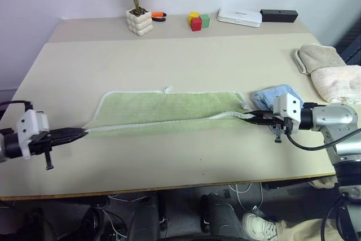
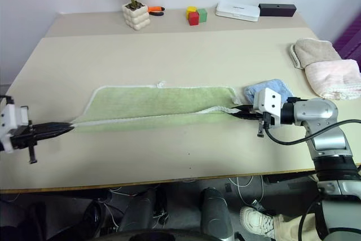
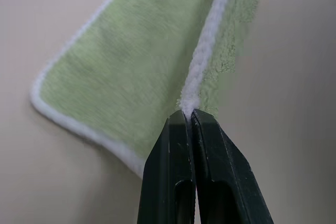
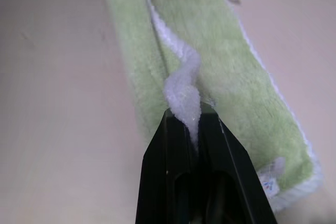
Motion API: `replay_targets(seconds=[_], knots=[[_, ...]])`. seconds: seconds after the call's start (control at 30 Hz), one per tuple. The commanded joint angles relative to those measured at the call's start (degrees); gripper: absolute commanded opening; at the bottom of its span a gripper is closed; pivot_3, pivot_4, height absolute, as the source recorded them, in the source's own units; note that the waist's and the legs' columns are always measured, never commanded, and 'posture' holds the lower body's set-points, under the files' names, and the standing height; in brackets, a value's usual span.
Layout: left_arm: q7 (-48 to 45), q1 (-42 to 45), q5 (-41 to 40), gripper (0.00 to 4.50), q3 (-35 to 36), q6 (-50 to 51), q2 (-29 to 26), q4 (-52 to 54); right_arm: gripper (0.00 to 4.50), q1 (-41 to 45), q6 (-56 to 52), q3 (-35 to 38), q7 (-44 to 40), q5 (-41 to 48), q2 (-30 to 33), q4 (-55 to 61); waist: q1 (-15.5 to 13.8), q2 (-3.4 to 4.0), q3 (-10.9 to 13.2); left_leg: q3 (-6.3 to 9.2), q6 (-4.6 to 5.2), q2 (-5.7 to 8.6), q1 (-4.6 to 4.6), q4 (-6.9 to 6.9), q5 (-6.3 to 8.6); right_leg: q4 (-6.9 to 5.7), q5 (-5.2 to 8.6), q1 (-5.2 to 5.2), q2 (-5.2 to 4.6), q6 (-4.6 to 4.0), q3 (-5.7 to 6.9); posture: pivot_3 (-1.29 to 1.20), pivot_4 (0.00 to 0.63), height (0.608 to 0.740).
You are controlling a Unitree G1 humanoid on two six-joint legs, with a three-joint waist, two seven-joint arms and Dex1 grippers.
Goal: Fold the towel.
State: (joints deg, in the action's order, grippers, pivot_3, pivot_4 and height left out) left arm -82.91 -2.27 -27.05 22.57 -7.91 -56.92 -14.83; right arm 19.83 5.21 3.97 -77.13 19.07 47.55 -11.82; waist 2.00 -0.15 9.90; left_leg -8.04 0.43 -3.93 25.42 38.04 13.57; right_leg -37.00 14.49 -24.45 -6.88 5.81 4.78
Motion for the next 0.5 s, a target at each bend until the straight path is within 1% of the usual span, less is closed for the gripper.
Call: replay_targets(seconds=[0.03,0.13,0.2,0.33,0.5], knots=[[0.8,-0.9,-1.2,0.0,3.1,-0.4,0.3,1.4,0.02,-2.3,-1.4,3.5,0.5,2.4,1.4,2.3,-0.2,0.0,0.0,0.0,0.0,0.0,0.0,0.0,0.0,0.0,0.0,0.0,0.0,0.0,0.0,0.0,0.15,0.735],[3.1,1.3,-1.0,0.0,2.0,0.0,2.0,1.7,0.02,-1.5,-1.0,3.4,3.4,1.6,0.0,1.7,-0.7,0.0,0.0,0.04,0.02,0.0,-0.04,0.02,0.01,0.0,0.06,0.02,0.0,-0.14,0.01,0.0,0.15,0.735],[5.0,5.0,0.1,0.0,0.9,-1.0,3.0,-0.2,0.02,0.5,-0.2,2.9,5.6,0.3,-0.8,-0.2,-1.0,0.0,0.0,0.06,0.02,0.0,-0.05,0.02,0.01,-0.01,0.06,0.02,0.0,-0.18,0.01,0.0,0.15,0.735],[6.7,13.8,2.9,0.0,-1.9,-3.8,4.7,-6.6,0.02,4.8,1.6,2.7,10.6,-1.8,-3.4,-4.3,-1.3,0.0,0.0,-0.01,0.03,0.04,-0.04,0.07,0.0,-0.03,-0.02,0.06,0.0,-0.03,0.03,0.0,0.15,0.735],[7.6,23.8,6.4,0.0,-5.4,-8.2,6.7,-16.6,0.02,6.9,2.4,1.9,13.5,-3.5,-4.8,-7.4,-1.4,-0.01,0.0,-0.26,-0.21,0.05,-0.01,0.06,-0.16,-0.06,-0.03,0.03,0.01,0.0,0.03,0.0,0.15,0.735]])
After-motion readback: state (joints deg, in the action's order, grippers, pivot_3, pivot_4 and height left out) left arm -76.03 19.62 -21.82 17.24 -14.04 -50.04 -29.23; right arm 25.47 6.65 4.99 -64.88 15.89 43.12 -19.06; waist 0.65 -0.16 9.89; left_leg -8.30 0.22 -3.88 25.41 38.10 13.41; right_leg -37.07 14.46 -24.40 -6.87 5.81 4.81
